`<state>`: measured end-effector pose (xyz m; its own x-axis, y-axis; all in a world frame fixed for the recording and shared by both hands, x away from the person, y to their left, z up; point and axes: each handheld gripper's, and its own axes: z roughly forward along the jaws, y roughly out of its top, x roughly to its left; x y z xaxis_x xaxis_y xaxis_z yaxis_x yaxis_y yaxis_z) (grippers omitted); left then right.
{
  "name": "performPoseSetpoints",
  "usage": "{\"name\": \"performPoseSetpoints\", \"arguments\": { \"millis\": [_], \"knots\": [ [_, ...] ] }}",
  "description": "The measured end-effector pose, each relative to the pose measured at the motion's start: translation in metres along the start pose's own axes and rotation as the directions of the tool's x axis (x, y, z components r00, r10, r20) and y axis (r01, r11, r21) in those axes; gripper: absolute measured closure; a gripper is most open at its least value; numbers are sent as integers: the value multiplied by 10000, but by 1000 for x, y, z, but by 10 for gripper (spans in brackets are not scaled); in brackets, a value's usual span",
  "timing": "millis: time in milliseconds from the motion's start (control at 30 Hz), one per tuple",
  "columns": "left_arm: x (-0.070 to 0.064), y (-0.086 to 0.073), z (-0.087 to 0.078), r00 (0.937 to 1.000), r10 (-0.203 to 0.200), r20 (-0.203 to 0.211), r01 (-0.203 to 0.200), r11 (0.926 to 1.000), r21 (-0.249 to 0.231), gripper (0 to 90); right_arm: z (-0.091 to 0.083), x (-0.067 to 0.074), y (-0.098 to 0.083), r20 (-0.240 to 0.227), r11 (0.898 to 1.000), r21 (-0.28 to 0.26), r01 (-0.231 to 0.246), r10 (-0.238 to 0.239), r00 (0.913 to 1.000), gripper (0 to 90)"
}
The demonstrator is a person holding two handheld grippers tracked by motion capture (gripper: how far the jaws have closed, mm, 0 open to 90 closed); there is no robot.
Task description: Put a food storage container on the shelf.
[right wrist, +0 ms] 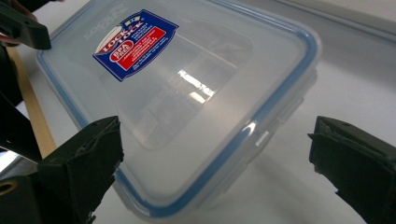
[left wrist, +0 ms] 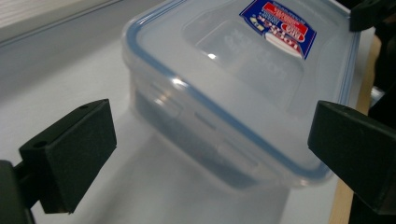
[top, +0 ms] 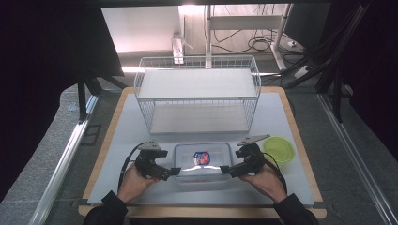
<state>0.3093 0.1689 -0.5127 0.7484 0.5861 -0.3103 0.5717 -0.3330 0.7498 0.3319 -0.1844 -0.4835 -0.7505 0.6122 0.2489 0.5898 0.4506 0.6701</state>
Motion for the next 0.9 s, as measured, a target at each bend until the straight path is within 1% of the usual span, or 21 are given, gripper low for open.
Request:
{"name": "performPoseSetpoints", "arguments": {
  "millis": [67,100,167,200,233,267,300,367,400,467,533,633,700,733,800,867,900],
  "knots": [
    [3,3,6,9995,-85,314,83,9999,77,3,4,-1,1,-139,9999,107,-81,82,9999,31],
    [4,4,9,9989,-130,455,127,9999,78,0,7,-1,2,-292,9998,109,-181,184,9994,32],
    [6,7,15,9961,-235,851,222,9996,164,0,11,-2,4,-533,9992,164,-356,364,9979,29],
    [6,8,17,9950,-339,935,321,9993,200,0,13,-3,5,-569,9988,209,-453,465,9973,26],
    [6,9,18,9946,-471,930,454,9988,207,0,14,-5,6,-634,9981,251,-556,571,9964,24],
    [7,9,18,9939,-489,985,467,9986,248,0,15,-7,6,-718,9974,243,-673,689,9950,26],
    [8,8,18,9929,-532,1061,502,9983,304,0,16,-8,7,-830,9965,268,-787,807,9933,28],
    [9,7,19,9893,-793,1222,745,9963,434,0,19,-10,6,-1130,9936,409,-1057,1097,9875,30],
    [9,6,19,9885,-837,1263,779,9957,504,0,19,-11,6,-1149,9931,406,-1100,1140,9868,32],
    [5,6,17,9899,-738,1210,663,9957,646,0,18,-10,6,-1097,9932,428,-1084,1125,9876,50],
    [-2,6,15,9935,-567,988,498,9962,708,0,15,-9,5,-1102,9922,481,-1148,1195,9867,72],
    [-9,5,10,9962,-400,770,340,9964,774,32,10,-6,3,-1072,9939,454,-1003,1047,9887,112],
    [-12,3,5,9968,-289,740,232,9968,771,78,6,-4,0,-1058,9954,441,-855,897,9903,147],
    [-13,2,2,9967,-304,753,248,9970,739,105,3,-2,-2,-1052,9960,419,-786,826,9910,163],
    [-15,-2,-2,9966,-209,801,158,9978,646,165,-1,1,-6,-1042,9971,367,-660,695,9921,198],
    [-19,-5,-6,9973,-117,730,74,9983,585,204,-5,4,-9,-993,9979,361,-534,568,9934,229],
    [-21,-6,-7,9977,-129,673,94,9986,512,223,-7,6,-11,-971,9980,367,-520,553,9937,244]
  ]
}}
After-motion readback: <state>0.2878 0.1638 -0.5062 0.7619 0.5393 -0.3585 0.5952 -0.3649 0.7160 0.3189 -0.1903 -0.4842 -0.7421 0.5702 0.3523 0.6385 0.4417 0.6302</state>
